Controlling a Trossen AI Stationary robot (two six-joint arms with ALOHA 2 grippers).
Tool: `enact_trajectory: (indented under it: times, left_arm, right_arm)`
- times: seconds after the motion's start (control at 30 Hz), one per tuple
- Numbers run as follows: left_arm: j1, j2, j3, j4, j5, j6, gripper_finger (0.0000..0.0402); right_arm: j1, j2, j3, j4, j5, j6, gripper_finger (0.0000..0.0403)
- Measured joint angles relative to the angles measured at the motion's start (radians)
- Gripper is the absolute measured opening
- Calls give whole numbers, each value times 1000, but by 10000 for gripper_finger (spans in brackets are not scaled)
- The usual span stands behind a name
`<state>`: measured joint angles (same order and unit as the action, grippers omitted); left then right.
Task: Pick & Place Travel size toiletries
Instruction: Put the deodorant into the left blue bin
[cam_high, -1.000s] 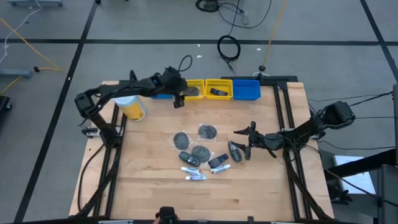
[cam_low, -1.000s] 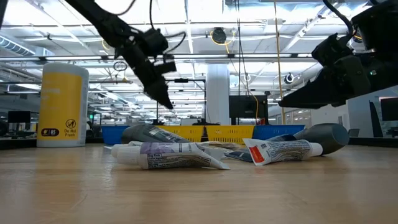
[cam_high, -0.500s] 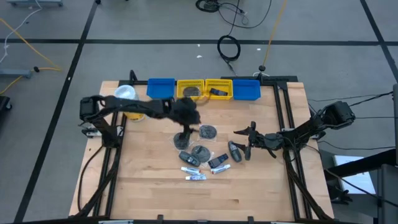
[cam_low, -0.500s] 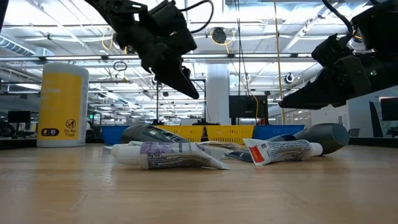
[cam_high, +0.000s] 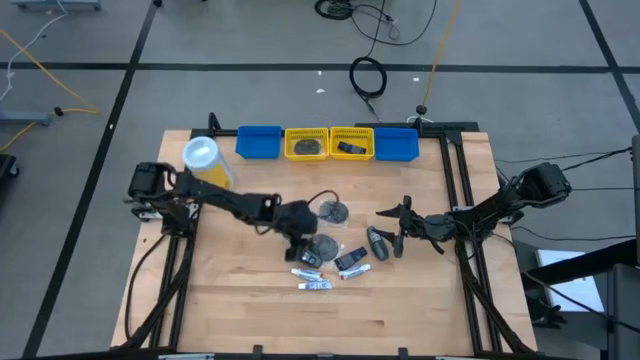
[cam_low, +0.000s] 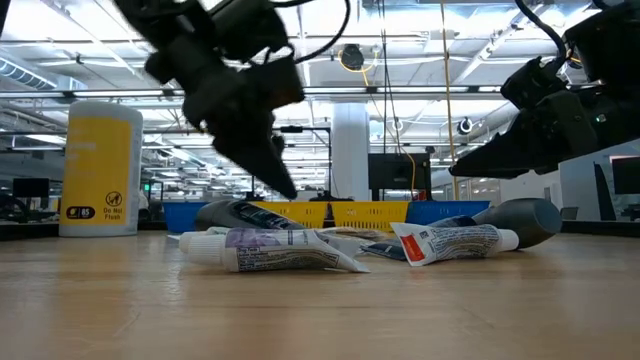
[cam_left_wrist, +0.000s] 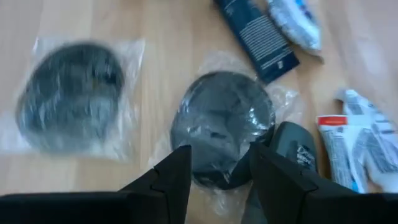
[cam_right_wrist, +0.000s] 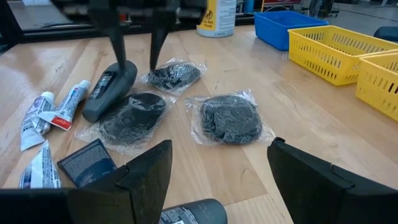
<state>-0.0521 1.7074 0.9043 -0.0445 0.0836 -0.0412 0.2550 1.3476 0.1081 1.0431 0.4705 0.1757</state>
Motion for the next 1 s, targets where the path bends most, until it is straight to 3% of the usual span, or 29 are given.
enact_trajectory:
  times: [0.23,0.53,0.67,0.83,0.93,1.0]
  left_arm:
    - [-64,-5,-209,471,-190,-144,154]
    - [-66,-5,-220,555,-109,82,152]
    - [-64,-5,-207,485,-70,111,169]
    - [-69,-5,-158,282,72,25,237]
    - [-94,-4,-138,203,58,-7,285]
    - [-124,-4,-133,189,-4,7,311]
  right_arm:
    - [0,0,0,0,0,11,256]
    - [0,0,0,19,0,10,256]
    - [0,0,0,30,0,6,256]
    - [0,0,0,30,0,-1,256]
    - [0,0,0,29,0,-1,256]
    - [0,0,0,29,0,-1,256]
